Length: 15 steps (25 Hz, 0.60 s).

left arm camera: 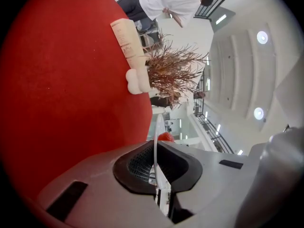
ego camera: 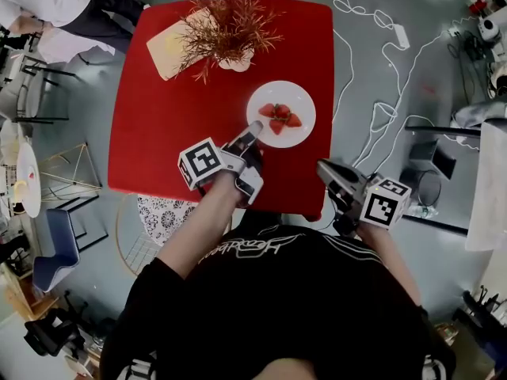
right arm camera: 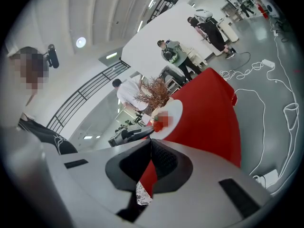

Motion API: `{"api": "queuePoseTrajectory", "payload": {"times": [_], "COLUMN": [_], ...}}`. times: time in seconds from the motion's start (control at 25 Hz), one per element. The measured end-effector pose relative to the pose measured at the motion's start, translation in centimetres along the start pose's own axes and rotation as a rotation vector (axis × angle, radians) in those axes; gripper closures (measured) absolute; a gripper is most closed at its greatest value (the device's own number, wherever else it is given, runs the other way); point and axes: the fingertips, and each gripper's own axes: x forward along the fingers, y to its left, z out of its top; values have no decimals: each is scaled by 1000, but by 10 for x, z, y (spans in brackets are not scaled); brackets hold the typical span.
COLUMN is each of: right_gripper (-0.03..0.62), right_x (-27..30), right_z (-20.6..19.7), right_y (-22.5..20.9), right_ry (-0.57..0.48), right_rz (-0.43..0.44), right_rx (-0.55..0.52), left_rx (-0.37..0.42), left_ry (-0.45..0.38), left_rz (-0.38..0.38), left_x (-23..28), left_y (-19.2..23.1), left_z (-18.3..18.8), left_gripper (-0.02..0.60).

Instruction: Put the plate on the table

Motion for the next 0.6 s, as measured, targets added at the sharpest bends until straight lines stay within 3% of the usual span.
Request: {"api": "queuePoseTrajectory", "payload": {"times": [0.24, 0.6], "right_gripper": [586, 586], "right_x": [1, -3], "right_z": [1, 4], "right_y": [-1, 0], "right_ry": [3, -7], "right_rz": [-10, -11], "right_rx": [14, 29], "left_rx": [-86, -107], "left_ry": [9, 7], "left_rz": [42, 132], "left_x": [14, 21], "left_y": [35, 65], "left_z": [1, 4], "left_gripper": [566, 565]}}
